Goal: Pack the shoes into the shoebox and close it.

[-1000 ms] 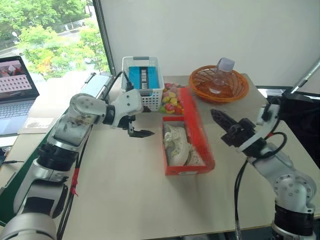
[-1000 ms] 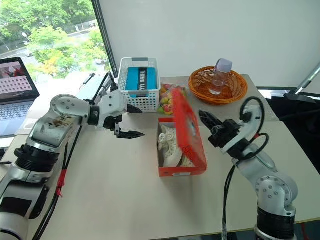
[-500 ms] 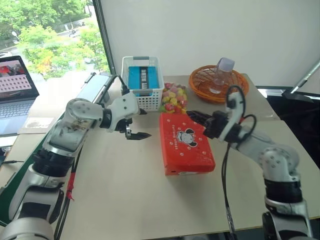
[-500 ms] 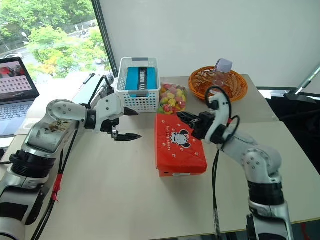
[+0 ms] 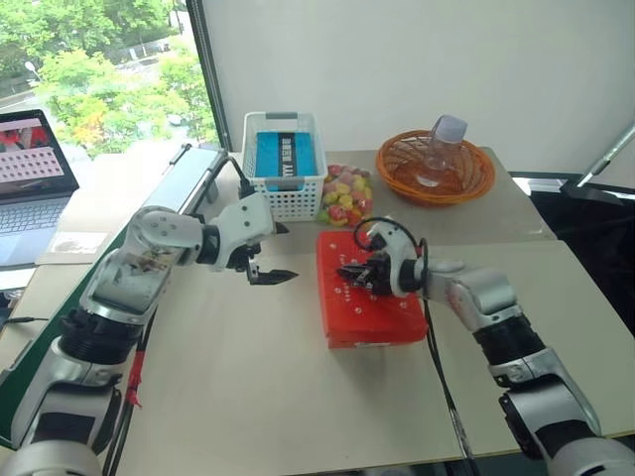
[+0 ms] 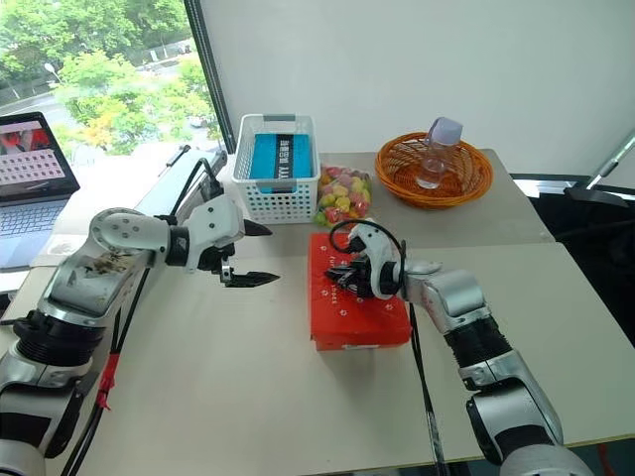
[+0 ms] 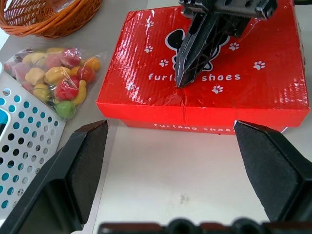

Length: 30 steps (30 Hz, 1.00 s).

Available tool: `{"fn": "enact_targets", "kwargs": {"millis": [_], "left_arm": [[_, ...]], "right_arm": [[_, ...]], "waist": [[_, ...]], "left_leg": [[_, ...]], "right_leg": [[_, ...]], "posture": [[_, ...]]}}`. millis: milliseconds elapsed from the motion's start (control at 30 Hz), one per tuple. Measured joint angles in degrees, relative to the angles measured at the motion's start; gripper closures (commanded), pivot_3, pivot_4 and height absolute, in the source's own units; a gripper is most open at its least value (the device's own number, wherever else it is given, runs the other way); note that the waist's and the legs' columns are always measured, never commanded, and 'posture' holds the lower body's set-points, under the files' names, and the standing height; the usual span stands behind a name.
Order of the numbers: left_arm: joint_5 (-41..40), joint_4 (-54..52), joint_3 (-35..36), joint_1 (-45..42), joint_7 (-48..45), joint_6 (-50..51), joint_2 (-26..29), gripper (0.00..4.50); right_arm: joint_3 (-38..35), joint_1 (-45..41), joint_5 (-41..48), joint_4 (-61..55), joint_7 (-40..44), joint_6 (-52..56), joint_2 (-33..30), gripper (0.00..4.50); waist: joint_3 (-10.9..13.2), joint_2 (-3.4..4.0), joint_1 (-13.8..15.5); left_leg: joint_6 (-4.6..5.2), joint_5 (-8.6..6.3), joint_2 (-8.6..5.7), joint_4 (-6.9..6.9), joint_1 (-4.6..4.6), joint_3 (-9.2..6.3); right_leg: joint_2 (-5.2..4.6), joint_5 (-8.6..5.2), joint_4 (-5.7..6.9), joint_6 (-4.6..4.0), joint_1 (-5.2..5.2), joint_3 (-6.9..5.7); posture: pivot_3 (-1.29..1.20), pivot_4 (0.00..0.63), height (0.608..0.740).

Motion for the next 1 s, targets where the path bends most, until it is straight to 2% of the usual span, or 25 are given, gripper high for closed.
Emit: {"fn": "enact_targets", "kwargs": {"millis": [133, 200, 300, 367, 400, 500, 600, 867, 1000], "left_arm": [[-0.11, -0.54, 0.06, 0.52, 0.57, 0.32, 0.02, 0.15], [-0.16, -0.54, 0.05, 0.61, 0.65, 0.34, 0.00, 0.00], [-0.64, -0.51, 0.09, 0.66, 0.68, 0.34, -0.21, 0.00], [-0.98, -0.46, 0.07, 0.82, 0.67, 0.35, -0.58, 0.00], [-1.56, -0.50, 0.07, 0.86, 0.51, 0.38, -1.11, 0.00], [-4.88, -1.23, 1.07, 2.80, 0.17, 0.14, -4.04, 0.00], [-5.54, -1.22, 0.98, 4.11, 0.66, -0.07, -5.77, 0.00], [-7.62, -0.15, 2.70, 4.04, 1.85, -0.86, -7.52, 0.00], [-6.71, 0.72, 3.38, 4.30, 3.64, -2.85, -7.52, 0.00]], "right_arm": [[-2.64, 2.64, -1.10, -3.30, 0.84, -0.60, -0.03, 4.50], [-3.71, 3.60, -0.90, -5.26, 1.35, 0.44, -0.58, 3.94], [-7.58, 6.51, 0.97, -10.58, 2.35, 2.54, -2.36, 3.14], [-11.13, 7.00, 3.00, -14.91, 2.93, 3.76, -3.27, 2.39], [-12.87, 7.48, 4.06, -17.91, 3.36, 4.03, -4.40, 2.16], [-17.73, 10.75, 5.51, -25.48, 4.56, 4.10, -9.94, 1.07], [-20.46, 12.27, 5.64, -27.41, 4.59, 4.34, -12.50, 0.04], [-27.67, 16.89, 10.81, -34.76, 8.10, 6.12, -18.45, 0.04], [-31.55, 18.90, 12.60, -35.34, 6.21, 6.92, -17.93, 0.04]], "waist": [[0.00, -0.01, 0.24], [0.00, -0.02, 0.32], [0.01, -0.02, 0.52], [0.02, -0.03, 0.49], [0.02, -0.03, 0.49], [0.02, -0.03, 0.64], [0.05, -0.09, 0.50], [0.06, -0.09, 0.43], [0.06, -0.09, 0.41]], "left_leg": [[0.00, 0.00, 0.01, 0.00, -0.02, -0.01], [0.00, 0.00, 0.00, 0.00, -0.07, 0.01], [0.00, 0.00, -0.02, 0.00, -0.25, 0.00], [0.00, 0.00, -0.02, 0.00, -0.36, -0.01], [0.00, 0.00, -0.02, 0.00, -0.37, -0.01], [0.00, -0.01, -0.03, -0.02, -0.37, -0.02], [0.00, 0.00, -0.03, 0.01, -0.37, -0.01], [0.00, 0.00, -0.02, 0.01, -0.33, -0.03], [0.00, 0.00, -0.03, 0.02, -0.32, -0.04]], "right_leg": [[0.00, 0.03, 0.04, 0.01, -0.02, 0.00], [-0.01, 0.11, 0.03, -0.05, -0.06, 0.00], [-0.02, 0.16, 0.00, -0.12, -0.19, 0.00], [-0.02, 0.20, 0.01, -0.14, -0.28, 0.00], [-0.02, 0.19, 0.00, -0.13, -0.29, 0.00], [-0.04, 0.17, -0.05, -0.13, -0.25, -0.03], [-0.04, 0.18, -0.05, -0.11, -0.25, -0.04], [-0.03, 0.13, -0.06, -0.07, -0.22, -0.03], [-0.04, 0.12, -0.09, -0.09, -0.19, -0.03]], "posture": [[0.00, 0.150, 0.740], [0.00, 0.150, 0.740], [0.00, 0.150, 0.740], [0.00, 0.150, 0.740], [0.00, 0.150, 0.740], [0.00, 0.150, 0.740], [0.00, 0.150, 0.740], [0.00, 0.150, 0.740], [0.00, 0.150, 0.740]]}}
